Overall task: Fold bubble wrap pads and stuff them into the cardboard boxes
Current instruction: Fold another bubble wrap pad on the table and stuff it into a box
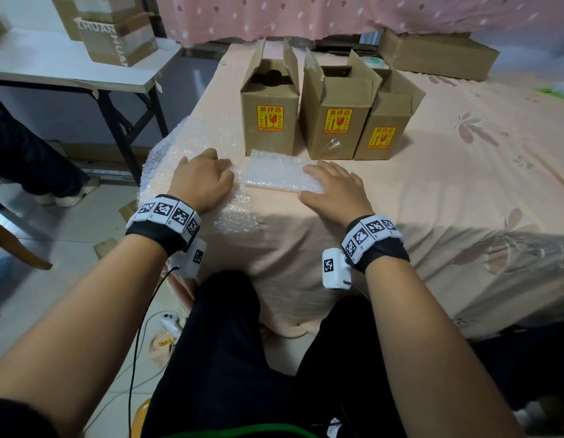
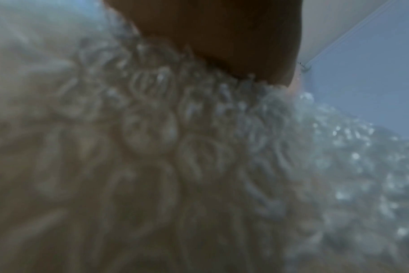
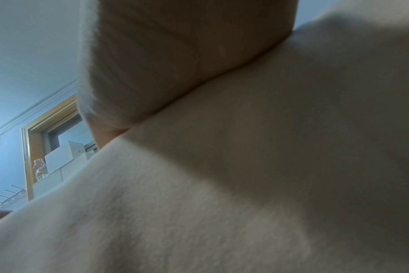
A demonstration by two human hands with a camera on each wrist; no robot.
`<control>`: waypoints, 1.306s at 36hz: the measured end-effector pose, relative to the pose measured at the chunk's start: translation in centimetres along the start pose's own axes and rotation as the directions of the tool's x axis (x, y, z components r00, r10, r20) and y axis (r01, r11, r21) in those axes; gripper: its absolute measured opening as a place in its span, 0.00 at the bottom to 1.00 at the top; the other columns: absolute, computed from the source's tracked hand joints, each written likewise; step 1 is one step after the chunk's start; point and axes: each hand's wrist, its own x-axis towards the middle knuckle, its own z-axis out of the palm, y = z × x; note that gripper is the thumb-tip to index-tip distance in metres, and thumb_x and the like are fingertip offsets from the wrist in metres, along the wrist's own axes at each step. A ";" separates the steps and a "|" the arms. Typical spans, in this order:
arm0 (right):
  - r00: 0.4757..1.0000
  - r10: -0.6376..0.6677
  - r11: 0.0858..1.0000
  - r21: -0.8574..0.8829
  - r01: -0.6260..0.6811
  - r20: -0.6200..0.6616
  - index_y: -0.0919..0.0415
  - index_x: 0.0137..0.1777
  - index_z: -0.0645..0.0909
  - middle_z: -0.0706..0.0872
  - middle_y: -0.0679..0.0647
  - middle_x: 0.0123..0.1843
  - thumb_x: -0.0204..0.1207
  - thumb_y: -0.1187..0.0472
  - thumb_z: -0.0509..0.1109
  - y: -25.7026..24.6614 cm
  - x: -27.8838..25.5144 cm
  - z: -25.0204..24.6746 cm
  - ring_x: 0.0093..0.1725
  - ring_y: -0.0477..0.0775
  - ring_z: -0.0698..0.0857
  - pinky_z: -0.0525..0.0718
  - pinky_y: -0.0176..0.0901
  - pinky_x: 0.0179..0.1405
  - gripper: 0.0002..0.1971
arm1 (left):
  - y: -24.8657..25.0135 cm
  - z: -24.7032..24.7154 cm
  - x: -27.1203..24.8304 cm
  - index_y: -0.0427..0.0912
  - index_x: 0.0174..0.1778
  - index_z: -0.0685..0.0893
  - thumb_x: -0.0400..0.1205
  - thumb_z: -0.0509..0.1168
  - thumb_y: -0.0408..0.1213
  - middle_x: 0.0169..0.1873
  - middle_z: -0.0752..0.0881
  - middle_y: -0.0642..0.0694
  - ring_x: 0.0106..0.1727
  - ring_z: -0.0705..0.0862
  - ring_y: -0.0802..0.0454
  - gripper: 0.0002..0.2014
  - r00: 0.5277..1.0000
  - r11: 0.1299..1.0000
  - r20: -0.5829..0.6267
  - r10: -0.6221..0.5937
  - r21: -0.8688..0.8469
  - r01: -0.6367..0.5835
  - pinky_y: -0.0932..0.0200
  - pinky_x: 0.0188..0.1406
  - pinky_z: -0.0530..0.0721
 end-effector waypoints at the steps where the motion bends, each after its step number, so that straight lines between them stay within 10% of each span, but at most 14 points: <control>1: 1.000 0.002 1.000 0.000 -0.002 0.002 0.37 0.80 0.68 0.61 0.43 0.88 0.73 0.35 0.62 0.0 0.0 0.0 0.87 0.48 0.55 0.51 0.64 0.85 0.34 | 0.0 0.0 -0.1 0.40 0.63 0.87 0.77 0.44 0.50 0.52 0.81 0.38 0.51 0.82 0.35 0.32 1.000 1.000 -0.005 0.001 -0.008 -0.001 0.39 0.68 0.74; 13: 1.000 -0.005 1.000 -0.004 0.005 -0.005 0.37 0.80 0.68 0.63 0.42 0.87 0.70 0.34 0.60 -0.1 0.0 -0.1 0.87 0.48 0.56 0.52 0.65 0.84 0.35 | -0.2 0.2 -1.3 0.42 0.71 0.80 0.79 0.44 0.53 0.61 0.80 0.41 0.61 0.80 0.40 0.32 0.998 0.993 0.050 0.023 0.117 -0.028 0.34 0.70 0.68; 19: 1.000 -0.006 1.000 -0.009 0.006 -0.008 0.38 0.81 0.67 0.62 0.43 0.88 0.70 0.33 0.59 -0.1 -0.1 -0.2 0.87 0.49 0.56 0.52 0.64 0.84 0.37 | -0.5 0.3 -0.6 0.50 0.84 0.65 0.79 0.41 0.56 0.89 0.55 0.45 0.89 0.51 0.46 0.36 0.981 0.990 0.195 -0.004 0.141 -0.024 0.24 0.81 0.50; 33: 1.000 -0.013 1.000 0.000 0.013 -0.006 0.38 0.81 0.68 0.63 0.44 0.87 0.71 0.34 0.60 -0.2 -0.4 -0.1 0.87 0.50 0.56 0.52 0.64 0.84 0.35 | -0.3 0.0 0.3 0.45 0.71 0.81 0.85 0.47 0.50 0.82 0.71 0.49 0.88 0.56 0.48 0.26 0.980 0.998 0.191 -0.047 -0.026 0.053 0.22 0.80 0.48; 38: 1.000 -0.012 1.000 0.000 0.012 -0.006 0.38 0.80 0.68 0.64 0.43 0.87 0.74 0.37 0.62 -0.3 -0.5 -0.2 0.87 0.50 0.56 0.52 0.64 0.84 0.33 | -0.1 0.2 -0.1 0.47 0.49 0.79 0.82 0.47 0.50 0.50 0.80 0.48 0.58 0.82 0.42 0.17 0.994 0.998 0.102 -0.046 -0.033 0.049 0.27 0.76 0.62; 47: 1.000 -0.017 1.000 -0.004 0.017 -0.022 0.38 0.81 0.68 0.55 0.48 0.90 0.74 0.38 0.66 -0.5 -0.6 -0.6 0.89 0.52 0.47 0.50 0.63 0.85 0.33 | -0.8 0.5 -0.6 0.44 0.76 0.74 0.84 0.49 0.53 0.79 0.74 0.45 0.80 0.71 0.47 0.28 0.992 0.999 0.126 0.018 0.026 -0.021 0.28 0.83 0.52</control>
